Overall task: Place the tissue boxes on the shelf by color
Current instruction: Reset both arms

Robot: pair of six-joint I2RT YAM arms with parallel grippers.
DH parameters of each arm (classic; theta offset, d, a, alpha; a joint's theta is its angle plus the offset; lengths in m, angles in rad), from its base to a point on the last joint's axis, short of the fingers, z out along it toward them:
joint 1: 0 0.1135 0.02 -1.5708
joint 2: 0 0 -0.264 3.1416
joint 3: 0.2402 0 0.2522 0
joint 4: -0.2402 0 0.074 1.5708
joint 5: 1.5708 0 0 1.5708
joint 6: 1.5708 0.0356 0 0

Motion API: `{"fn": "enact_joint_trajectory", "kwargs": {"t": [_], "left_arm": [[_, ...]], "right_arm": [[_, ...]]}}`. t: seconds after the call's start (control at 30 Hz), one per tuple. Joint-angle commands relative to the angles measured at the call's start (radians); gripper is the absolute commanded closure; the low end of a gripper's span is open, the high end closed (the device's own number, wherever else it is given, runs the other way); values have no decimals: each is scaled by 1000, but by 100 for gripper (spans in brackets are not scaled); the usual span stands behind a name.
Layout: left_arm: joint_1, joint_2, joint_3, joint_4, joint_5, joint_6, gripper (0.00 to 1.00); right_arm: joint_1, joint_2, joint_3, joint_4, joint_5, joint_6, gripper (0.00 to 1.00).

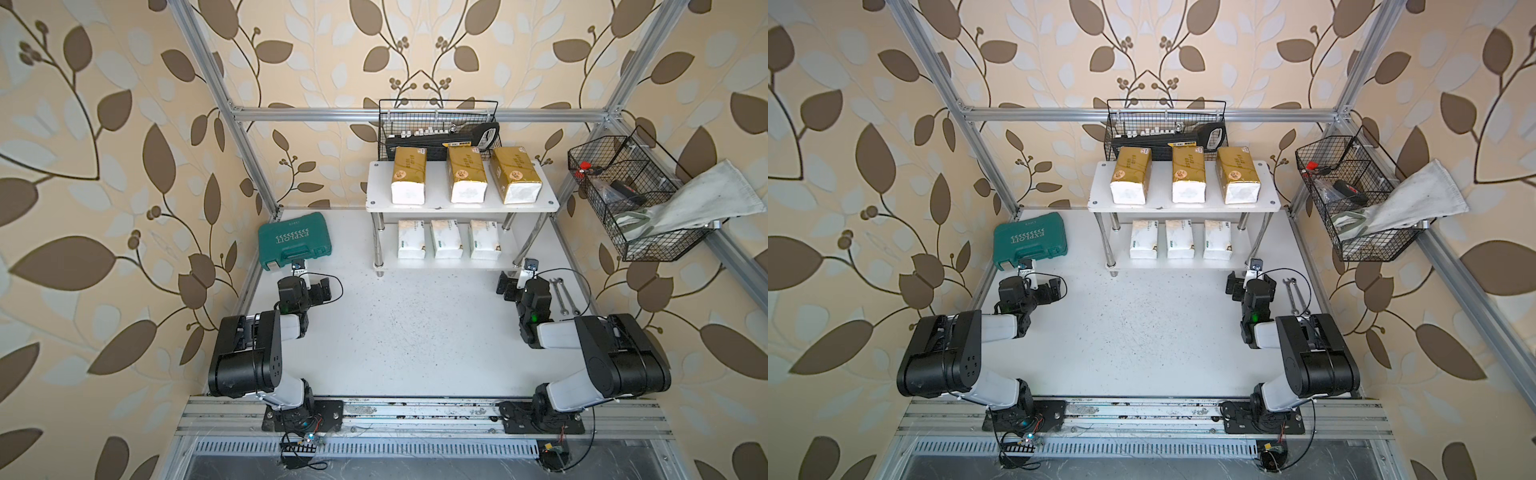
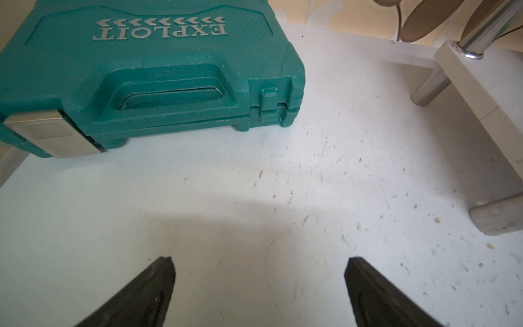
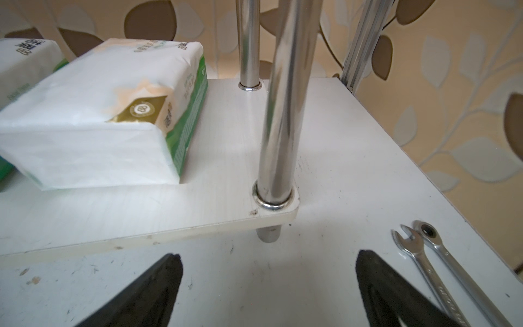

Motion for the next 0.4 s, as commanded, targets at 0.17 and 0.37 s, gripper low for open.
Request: {"fn": "enact_joint_trajectory", "kwargs": {"t": [0.17, 0.37], "left_arm": [[3, -10, 14, 31, -15, -10, 1], [4, -16, 8, 35, -16, -10, 1]], "right_arm": [[3, 3, 21, -11, -10, 14, 1], [5, -7, 10, -1, -14, 10, 1]]}}
